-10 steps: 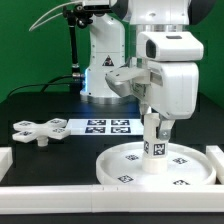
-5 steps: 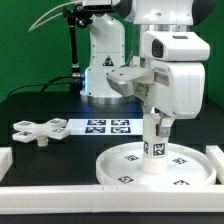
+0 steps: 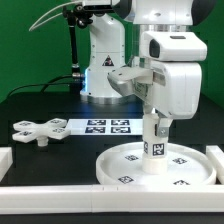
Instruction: Assemble round table
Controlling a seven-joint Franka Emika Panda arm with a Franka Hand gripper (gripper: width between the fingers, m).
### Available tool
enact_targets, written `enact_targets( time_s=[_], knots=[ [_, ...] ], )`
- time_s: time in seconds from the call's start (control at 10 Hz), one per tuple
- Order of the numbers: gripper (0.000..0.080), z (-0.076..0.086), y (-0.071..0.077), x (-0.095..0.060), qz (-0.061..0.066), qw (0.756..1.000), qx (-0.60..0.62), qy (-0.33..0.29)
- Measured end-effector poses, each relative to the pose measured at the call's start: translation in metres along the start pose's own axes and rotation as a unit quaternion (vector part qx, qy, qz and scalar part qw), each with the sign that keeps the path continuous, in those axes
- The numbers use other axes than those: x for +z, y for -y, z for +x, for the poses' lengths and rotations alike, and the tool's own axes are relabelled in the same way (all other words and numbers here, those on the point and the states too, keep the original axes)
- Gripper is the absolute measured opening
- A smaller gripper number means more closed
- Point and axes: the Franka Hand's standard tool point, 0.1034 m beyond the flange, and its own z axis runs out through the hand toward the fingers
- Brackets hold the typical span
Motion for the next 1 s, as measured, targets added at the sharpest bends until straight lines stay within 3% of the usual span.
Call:
enact_targets(
  time_s=[0.2, 0.4, 0.6, 0.8, 1.0],
  knots=[
    [0.0409, 0.0002, 0.0004, 0.0003, 0.000, 0.997, 0.075, -0.002],
    [0.0409, -0.0016, 0.0031, 0.0010, 0.000, 0.976, 0.216, -0.017],
    [0.0409, -0.0021, 0.0064, 0.0017, 0.020, 0.922, 0.385, -0.029],
    [0.0409, -0.0003, 0.0097, 0.0010, 0.047, 0.872, 0.487, -0.021],
    [0.0409, -0.0002, 0.0085, 0.0003, 0.048, 0.837, 0.544, -0.018]
  ],
)
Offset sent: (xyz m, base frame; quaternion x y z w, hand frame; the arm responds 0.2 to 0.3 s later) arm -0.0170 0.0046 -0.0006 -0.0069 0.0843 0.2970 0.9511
